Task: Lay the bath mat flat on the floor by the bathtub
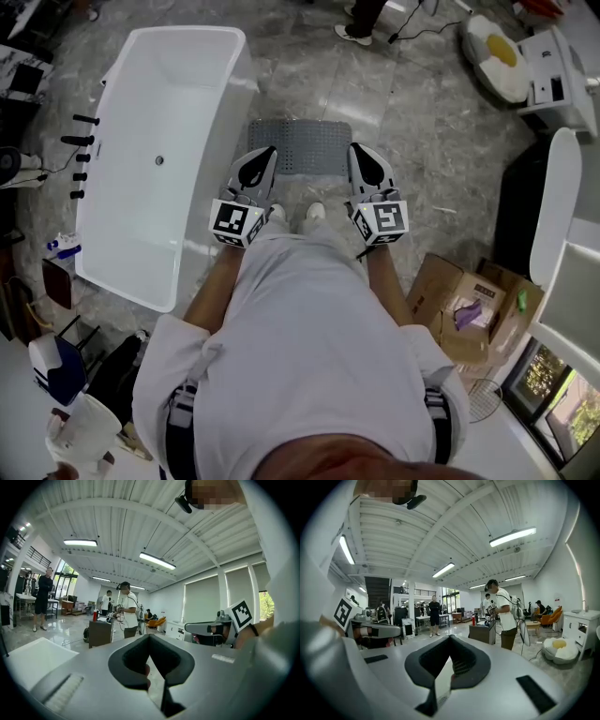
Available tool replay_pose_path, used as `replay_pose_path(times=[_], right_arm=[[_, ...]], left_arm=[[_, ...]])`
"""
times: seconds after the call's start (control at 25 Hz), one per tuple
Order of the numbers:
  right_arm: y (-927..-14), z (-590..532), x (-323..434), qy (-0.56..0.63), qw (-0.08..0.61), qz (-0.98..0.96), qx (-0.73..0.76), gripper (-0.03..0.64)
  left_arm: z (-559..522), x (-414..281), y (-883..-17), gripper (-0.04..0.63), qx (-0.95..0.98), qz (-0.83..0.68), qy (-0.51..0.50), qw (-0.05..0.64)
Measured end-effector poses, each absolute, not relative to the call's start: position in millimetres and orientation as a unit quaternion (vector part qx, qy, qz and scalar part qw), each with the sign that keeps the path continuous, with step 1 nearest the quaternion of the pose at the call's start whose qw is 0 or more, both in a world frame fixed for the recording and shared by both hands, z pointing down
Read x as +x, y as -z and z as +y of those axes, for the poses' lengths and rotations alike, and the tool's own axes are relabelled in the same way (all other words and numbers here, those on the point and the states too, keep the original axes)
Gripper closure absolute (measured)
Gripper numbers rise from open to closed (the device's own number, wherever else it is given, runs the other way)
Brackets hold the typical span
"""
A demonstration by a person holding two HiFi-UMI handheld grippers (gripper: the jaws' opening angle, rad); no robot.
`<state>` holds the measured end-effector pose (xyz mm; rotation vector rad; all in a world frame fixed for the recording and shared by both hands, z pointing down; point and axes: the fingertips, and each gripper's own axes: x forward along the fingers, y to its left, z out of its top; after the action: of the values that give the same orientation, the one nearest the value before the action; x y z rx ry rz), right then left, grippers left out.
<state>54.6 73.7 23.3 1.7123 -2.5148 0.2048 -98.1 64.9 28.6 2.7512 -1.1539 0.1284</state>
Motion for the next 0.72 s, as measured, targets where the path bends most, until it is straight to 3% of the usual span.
replay_pose_path(times=[0.72], right_arm=[[13, 50, 67, -0.027, 0.010, -0.820, 0.571, 0.617]], left_arm=[[36, -99, 21, 0.595, 0.921, -0.387, -0.001, 0.046]])
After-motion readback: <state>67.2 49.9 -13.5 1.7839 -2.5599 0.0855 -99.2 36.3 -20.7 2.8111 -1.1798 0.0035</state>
